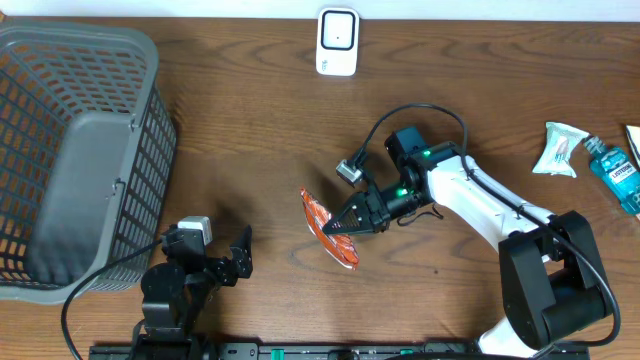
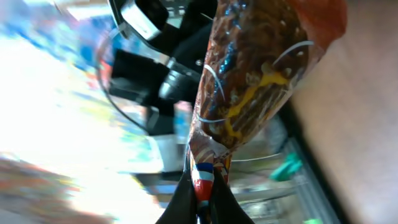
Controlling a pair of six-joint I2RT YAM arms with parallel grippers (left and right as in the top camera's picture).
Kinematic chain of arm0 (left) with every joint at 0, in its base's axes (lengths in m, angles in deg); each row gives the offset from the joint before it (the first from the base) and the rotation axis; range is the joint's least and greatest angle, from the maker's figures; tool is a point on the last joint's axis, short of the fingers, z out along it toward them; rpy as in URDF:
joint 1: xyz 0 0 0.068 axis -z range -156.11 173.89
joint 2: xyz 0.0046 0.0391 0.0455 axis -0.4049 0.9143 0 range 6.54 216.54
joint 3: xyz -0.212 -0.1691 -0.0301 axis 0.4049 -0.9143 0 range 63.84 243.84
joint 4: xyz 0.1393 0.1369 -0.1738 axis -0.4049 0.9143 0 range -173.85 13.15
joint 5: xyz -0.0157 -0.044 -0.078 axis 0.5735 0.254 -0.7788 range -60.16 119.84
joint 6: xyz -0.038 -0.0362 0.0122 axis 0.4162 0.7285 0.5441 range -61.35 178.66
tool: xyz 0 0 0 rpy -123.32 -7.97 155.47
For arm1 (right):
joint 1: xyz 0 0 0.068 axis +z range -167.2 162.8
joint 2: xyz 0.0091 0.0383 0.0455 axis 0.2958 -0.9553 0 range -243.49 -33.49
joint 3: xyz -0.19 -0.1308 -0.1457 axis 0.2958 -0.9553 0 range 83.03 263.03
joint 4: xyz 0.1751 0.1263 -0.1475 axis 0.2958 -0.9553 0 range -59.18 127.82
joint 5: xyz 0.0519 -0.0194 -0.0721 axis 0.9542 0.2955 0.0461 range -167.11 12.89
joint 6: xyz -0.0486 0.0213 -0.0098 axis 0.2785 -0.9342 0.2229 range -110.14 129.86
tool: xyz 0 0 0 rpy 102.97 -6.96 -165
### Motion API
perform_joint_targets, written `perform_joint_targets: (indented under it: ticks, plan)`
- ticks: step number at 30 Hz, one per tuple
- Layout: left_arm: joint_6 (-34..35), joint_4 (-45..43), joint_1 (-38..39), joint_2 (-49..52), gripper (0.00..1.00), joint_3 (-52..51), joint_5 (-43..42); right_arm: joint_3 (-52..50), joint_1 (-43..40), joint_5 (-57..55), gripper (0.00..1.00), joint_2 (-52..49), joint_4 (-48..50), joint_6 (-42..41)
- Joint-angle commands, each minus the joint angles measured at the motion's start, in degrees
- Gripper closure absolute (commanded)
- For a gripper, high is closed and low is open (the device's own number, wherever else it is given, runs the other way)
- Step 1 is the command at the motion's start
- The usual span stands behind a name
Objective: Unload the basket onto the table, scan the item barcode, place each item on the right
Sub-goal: 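Lift the chocolate bar with the right gripper toward the scanner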
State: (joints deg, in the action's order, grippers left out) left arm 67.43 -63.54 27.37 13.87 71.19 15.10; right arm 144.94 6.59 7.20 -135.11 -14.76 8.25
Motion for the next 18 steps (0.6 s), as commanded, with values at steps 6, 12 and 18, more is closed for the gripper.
perform_joint_targets:
  ticks: [6, 12, 18]
  plan:
    - [0.1, 0.7, 0.2, -0.2, 0.04, -0.4, -0.3, 0.0, -0.3, 5.2, 0.99, -0.3, -1.2, -13.7]
    - [0.1, 0.7, 0.2, -0.2, 0.03, -0.4, -0.3, 0.0, -0.5, 5.2, 0.99, -0.3, -1.2, -23.5]
    - [0.1, 0.7, 0.2, -0.2, 0.04, -0.4, -0.3, 0.0, -0.6, 5.2, 0.99, -0.3, -1.2, -26.0]
